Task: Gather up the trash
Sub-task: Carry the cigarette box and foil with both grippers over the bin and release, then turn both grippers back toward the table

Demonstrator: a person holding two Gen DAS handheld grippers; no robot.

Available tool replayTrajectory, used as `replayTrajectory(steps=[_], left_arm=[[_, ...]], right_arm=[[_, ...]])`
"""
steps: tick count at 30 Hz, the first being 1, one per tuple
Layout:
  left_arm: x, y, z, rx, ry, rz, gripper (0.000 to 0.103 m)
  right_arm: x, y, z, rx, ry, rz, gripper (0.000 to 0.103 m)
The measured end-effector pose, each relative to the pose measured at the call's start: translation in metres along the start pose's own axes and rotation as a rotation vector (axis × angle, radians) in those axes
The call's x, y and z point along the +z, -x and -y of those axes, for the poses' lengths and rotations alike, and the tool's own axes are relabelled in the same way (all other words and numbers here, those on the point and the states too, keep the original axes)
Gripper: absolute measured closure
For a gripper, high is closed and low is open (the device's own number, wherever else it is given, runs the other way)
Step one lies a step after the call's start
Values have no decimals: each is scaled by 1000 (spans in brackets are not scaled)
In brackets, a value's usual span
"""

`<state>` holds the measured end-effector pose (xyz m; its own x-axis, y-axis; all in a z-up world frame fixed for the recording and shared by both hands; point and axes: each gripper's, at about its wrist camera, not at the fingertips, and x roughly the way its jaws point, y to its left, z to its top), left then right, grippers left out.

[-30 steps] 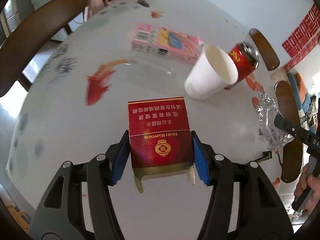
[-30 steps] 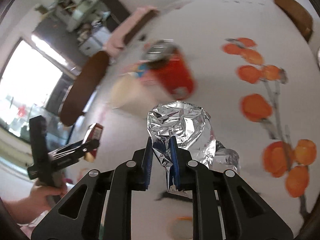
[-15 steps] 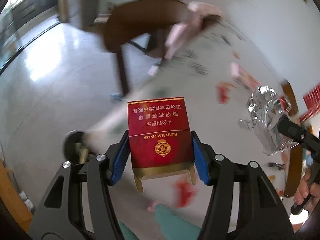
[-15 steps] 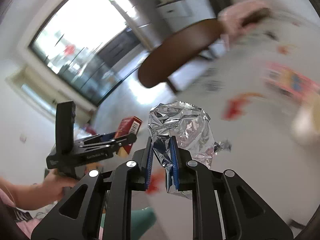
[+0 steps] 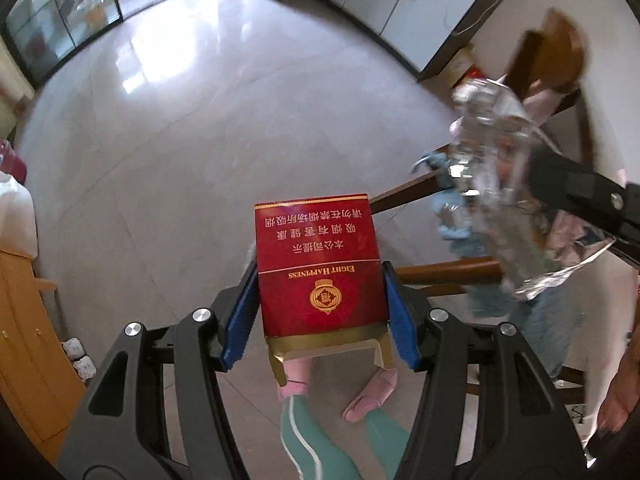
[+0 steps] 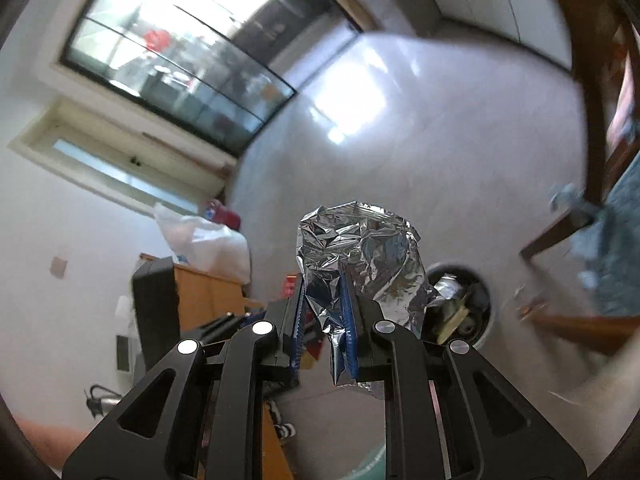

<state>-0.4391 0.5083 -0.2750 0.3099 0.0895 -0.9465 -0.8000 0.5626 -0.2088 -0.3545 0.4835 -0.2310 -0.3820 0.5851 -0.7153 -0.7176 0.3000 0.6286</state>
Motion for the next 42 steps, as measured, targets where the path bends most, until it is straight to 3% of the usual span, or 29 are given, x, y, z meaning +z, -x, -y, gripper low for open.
replayTrajectory(steps=[3, 8, 13, 14, 16, 19, 25, 30, 34, 37, 42], left_arm=[[-4, -64, -19, -13, 1, -48, 47], [-14, -192, -40, -27, -10, -160, 47], [-24, -285, -45, -32, -71, -188, 43], [-29, -299, -47, -26, -77, -209, 33], [-38, -326, -52, -16, -81, -272, 29], [-42, -338, -57, 10, -75, -317, 24], [-38, -270, -68, -5, -35, -237, 24], [-29, -149, -56, 1, -42, -130, 21], [-2, -51, -33, 29, -111, -33, 15], [21, 19, -1, 30, -201, 39, 11], [53, 92, 84, -91, -361, 128, 7]], right_arm=[[-10, -70, 33, -24, -79, -68, 85], [-42, -179, 126, -104, -211, -198, 85], [-70, -247, 200, -146, -293, -252, 81], [-72, -256, 210, -150, -310, -256, 78], [-77, -262, 228, -177, -350, -263, 50], [-76, -256, 233, -177, -368, -263, 49], [-53, -213, 195, -171, -294, -226, 45], [-19, -143, 119, -98, -201, -127, 45], [13, -42, 32, -47, -55, 38, 37], [26, 40, -6, -51, 2, 171, 32], [11, 184, -5, -187, -67, 393, 27]])
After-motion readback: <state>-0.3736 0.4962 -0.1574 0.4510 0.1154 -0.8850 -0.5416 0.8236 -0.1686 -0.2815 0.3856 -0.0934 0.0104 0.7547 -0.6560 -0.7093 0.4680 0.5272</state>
